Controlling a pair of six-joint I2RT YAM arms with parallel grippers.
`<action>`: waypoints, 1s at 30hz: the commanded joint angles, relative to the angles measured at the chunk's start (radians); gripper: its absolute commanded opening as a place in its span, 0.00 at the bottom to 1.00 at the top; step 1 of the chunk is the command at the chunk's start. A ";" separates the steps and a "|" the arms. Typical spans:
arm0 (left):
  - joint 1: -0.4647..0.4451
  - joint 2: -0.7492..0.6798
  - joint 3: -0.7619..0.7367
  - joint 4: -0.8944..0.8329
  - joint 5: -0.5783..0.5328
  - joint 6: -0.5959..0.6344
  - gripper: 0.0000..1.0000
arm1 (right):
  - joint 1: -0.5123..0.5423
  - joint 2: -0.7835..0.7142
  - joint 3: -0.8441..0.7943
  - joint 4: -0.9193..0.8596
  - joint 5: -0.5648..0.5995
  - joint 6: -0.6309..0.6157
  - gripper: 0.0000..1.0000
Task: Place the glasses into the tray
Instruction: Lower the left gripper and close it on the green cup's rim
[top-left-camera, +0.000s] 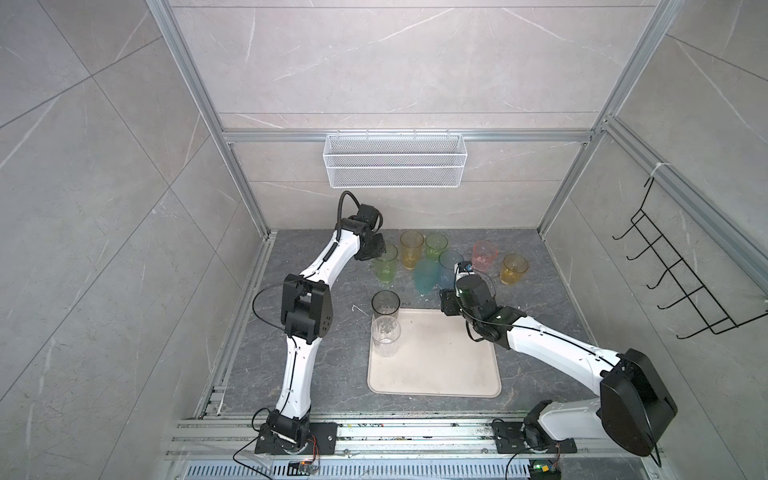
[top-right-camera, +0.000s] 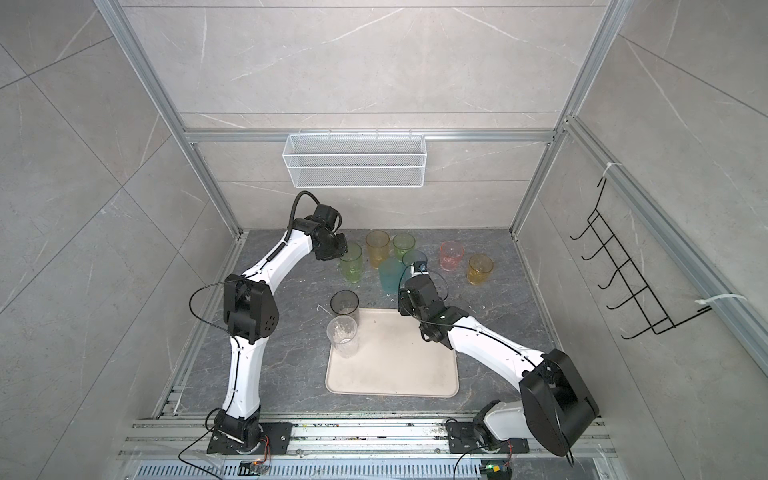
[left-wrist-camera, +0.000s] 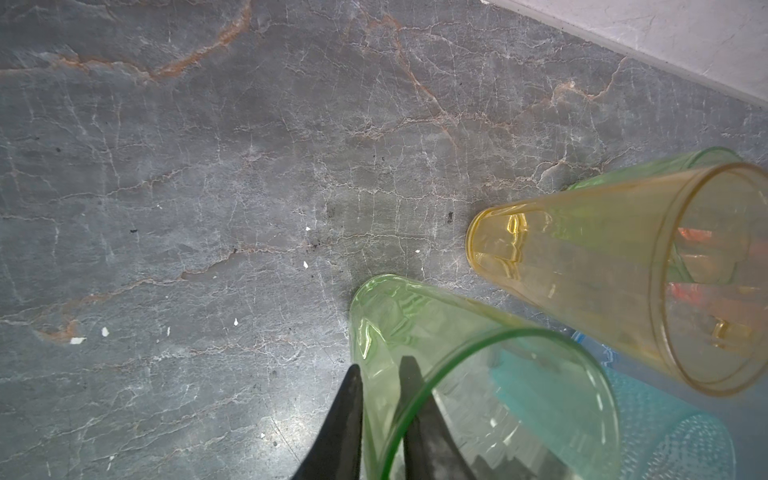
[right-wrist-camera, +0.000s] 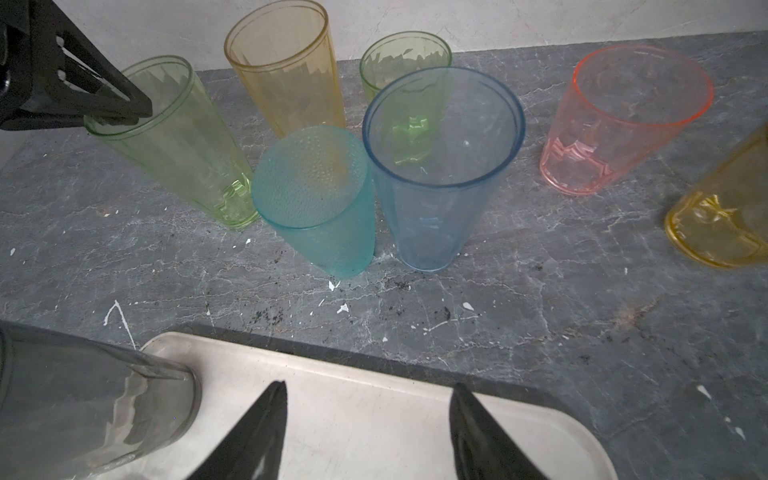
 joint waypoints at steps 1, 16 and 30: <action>0.005 -0.015 -0.004 0.017 0.012 0.015 0.15 | -0.003 0.006 0.021 -0.011 0.020 0.005 0.64; 0.004 -0.124 -0.045 0.034 -0.001 0.021 0.00 | -0.004 0.012 0.024 -0.014 0.019 0.005 0.64; -0.022 -0.328 -0.059 -0.100 -0.024 0.033 0.00 | -0.003 0.007 0.023 -0.015 0.016 0.008 0.64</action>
